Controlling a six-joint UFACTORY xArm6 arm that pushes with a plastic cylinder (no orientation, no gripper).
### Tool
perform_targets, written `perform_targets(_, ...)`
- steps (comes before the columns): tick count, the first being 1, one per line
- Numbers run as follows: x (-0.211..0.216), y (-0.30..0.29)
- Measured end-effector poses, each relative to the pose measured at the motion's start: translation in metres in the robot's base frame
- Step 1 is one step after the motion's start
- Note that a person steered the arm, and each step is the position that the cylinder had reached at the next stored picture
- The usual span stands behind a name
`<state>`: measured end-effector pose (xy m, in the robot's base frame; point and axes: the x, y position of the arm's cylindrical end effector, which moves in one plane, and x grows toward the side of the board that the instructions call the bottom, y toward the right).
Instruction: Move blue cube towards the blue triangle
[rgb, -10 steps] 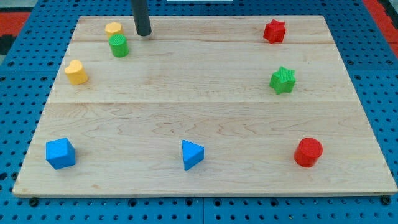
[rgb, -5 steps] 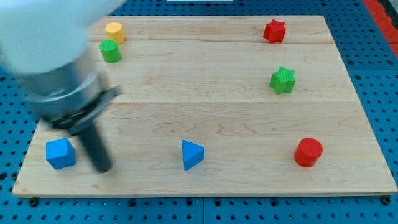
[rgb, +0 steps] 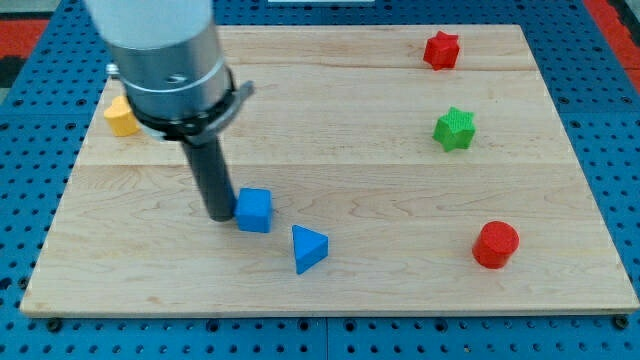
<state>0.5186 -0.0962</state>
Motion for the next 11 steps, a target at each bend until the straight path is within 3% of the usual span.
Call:
perform_targets(1,0.027,0.015)
perform_targets(2,0.025,0.042)
perform_targets(4,-0.075,0.019)
perform_targets(6,-0.122,0.006)
perform_targets(8,-0.077,0.033)
perform_targets(10,-0.077,0.043)
perform_targets(11,-0.103,0.045)
